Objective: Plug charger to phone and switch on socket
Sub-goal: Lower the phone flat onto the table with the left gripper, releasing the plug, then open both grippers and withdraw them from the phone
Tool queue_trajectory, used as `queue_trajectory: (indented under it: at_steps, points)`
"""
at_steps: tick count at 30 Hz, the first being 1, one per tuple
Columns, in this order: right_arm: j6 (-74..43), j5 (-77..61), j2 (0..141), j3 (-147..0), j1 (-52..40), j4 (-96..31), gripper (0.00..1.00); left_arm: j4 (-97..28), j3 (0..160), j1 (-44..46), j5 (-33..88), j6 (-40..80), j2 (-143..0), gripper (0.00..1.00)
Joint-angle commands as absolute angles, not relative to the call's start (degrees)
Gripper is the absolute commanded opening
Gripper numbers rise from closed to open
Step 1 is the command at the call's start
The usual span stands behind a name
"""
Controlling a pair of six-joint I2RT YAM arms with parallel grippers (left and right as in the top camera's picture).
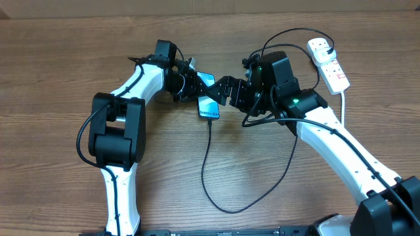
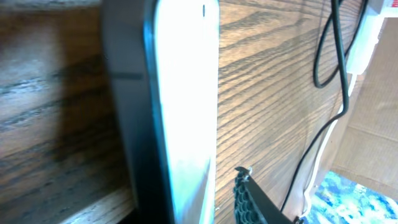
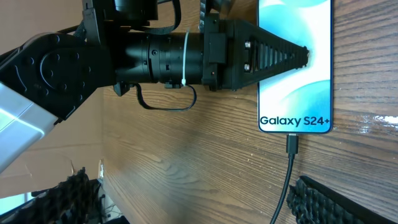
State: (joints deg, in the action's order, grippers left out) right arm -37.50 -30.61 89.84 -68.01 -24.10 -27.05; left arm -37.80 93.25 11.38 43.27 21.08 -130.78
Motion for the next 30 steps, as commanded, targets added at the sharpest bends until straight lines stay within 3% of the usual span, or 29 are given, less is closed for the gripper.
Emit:
queue_trajectory:
  at_steps: [1, 3, 5, 7, 20, 30]
  points:
    - [-36.9, -30.0, 89.8, -68.8, -24.3, -27.0, 1.00, -38.8, 93.8, 11.2, 40.6, 21.0, -130.8, 0.32]
    - [-36.9, -30.0, 89.8, -68.8, -24.3, -27.0, 1.00, -39.5, 93.8, 11.2, 38.5, 21.0, -130.8, 0.39]
    - [-36.9, -30.0, 89.8, -68.8, -24.3, -27.0, 1.00, -40.5, 93.8, 11.2, 36.2, 21.0, -130.8, 0.66]
    - [-35.7, -30.0, 89.8, -68.8, -24.3, -27.0, 1.00, -40.9, 93.8, 11.2, 35.2, 21.0, -130.8, 0.73]
    - [-35.5, -29.5, 89.8, -68.8, -24.3, -27.4, 1.00, -51.3, 97.9, 10.1, 23.3, 21.0, -130.7, 0.82]
    - [-35.5, -28.1, 89.8, -68.8, -24.3, -27.4, 1.00, -59.4, 102.2, 5.7, 22.5, 19.5, -126.8, 0.83]
